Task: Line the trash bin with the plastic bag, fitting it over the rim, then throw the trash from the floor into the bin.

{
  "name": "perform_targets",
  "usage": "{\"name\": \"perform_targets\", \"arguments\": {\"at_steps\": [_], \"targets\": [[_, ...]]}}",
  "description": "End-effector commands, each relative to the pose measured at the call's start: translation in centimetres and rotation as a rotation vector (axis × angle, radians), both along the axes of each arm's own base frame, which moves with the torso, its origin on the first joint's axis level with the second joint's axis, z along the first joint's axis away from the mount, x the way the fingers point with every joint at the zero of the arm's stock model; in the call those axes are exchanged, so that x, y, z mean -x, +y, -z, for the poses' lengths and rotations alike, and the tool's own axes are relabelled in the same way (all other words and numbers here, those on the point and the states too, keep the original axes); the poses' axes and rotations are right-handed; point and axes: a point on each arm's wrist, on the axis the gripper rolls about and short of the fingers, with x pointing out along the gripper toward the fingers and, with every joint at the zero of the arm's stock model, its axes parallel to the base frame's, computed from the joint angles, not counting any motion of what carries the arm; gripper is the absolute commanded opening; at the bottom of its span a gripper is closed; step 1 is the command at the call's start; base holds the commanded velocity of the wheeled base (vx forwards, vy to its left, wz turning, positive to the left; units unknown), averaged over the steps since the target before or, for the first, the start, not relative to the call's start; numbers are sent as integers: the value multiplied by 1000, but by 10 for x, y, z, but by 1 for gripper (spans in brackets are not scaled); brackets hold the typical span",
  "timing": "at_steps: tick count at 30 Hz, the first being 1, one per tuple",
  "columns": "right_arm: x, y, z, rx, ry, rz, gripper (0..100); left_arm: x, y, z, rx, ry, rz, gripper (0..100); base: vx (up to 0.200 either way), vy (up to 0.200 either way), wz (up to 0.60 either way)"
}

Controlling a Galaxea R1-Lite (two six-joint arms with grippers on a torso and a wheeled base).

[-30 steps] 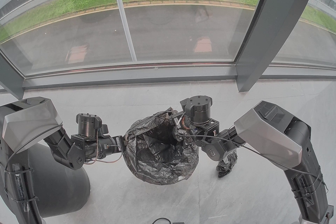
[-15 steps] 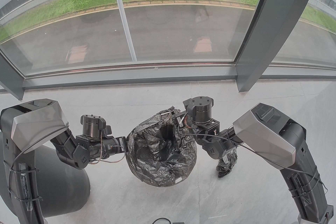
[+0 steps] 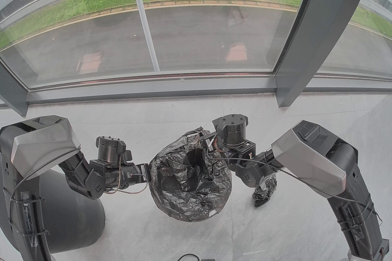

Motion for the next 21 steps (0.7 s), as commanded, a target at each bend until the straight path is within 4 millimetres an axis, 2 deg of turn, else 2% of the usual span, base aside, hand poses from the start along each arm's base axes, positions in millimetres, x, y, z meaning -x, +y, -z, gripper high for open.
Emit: {"name": "perform_targets", "arguments": {"at_steps": [1,3,4,12,17,21], "targets": [[3,0,-6,-1,-2,-1,100,5,-2,-11,-5,7,9,0,0,0,0],[3,0,-5,0,-1,2,100,9,-5,-12,-14,13,18,0,0,0,0],[3,0,-6,1,-3,2,100,9,-6,-12,-16,13,19,100,0,0,0],[3,-2,-7,-17,-9,8,100,17,-11,-18,-6,11,42,100,0,0,0],[14,-4,-13,-20,16,-6,100,23,-11,-22,-3,9,46,100,0,0,0],[20,2,-15,-19,18,-23,100,24,-10,-26,-1,0,45,100,0,0,0]]}}
